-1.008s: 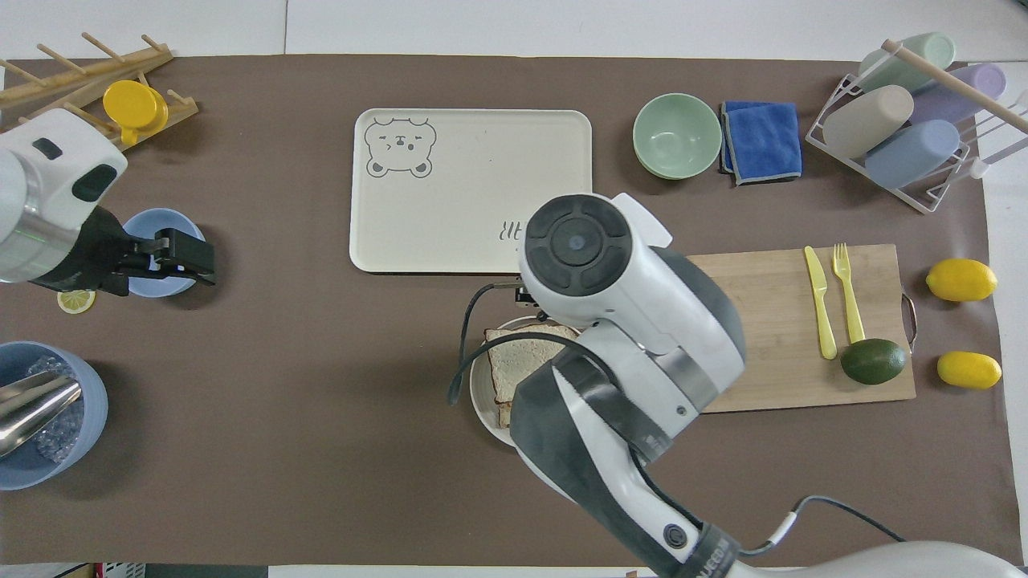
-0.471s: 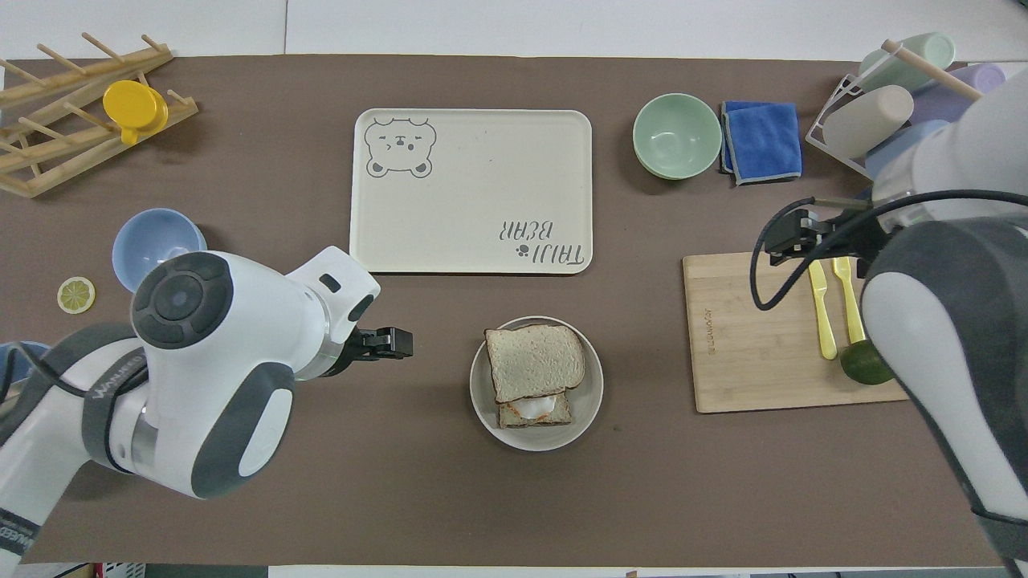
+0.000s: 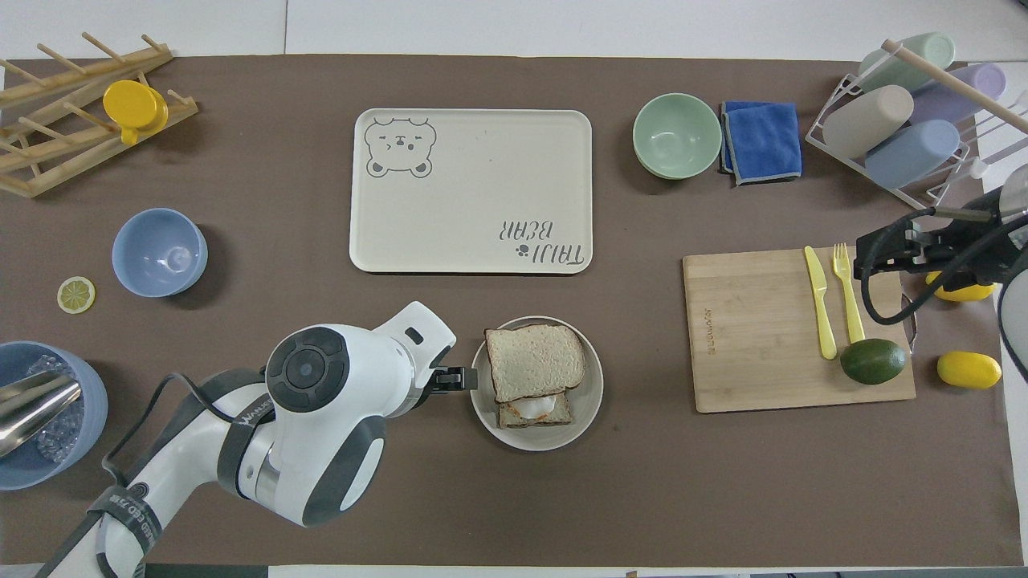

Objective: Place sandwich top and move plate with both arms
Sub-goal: 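Grasp the grey plate rim with the left gripper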

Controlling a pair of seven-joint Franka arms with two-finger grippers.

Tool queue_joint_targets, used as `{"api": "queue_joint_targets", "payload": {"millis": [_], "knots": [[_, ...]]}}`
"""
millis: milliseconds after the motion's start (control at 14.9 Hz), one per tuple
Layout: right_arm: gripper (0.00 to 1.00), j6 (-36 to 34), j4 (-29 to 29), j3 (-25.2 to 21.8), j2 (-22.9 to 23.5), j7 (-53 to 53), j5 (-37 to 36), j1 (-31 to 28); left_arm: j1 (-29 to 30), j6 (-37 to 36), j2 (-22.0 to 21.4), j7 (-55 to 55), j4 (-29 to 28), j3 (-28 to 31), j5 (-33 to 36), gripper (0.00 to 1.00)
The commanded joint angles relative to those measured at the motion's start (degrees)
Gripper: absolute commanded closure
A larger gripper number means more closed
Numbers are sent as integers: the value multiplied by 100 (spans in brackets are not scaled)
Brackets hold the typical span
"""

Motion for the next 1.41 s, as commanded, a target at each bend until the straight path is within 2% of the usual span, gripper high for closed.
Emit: {"api": "queue_joint_targets", "payload": {"millis": [0,134,403,605,739,1345], "knots": [[0,-197,-142,-21,-192,-419,-3,-13,-174,277,1,-48,-140,91,-103,10],[0,-276,-204,-47,-236,-543,-12,-39,-279,347,71,-39,-140,100,-330,20],[0,-260,-266,-83,-280,-579,-38,-74,-411,777,369,-170,-140,91,-462,26],[0,153,-222,-197,-228,-885,-91,-57,-420,822,396,-171,-140,91,-726,39],[0,172,-204,-206,-201,-921,-143,-48,-420,822,405,-171,-140,91,-823,48],[0,-136,95,-206,71,-957,-231,-232,-534,857,519,-171,-140,100,-1105,56]]}}
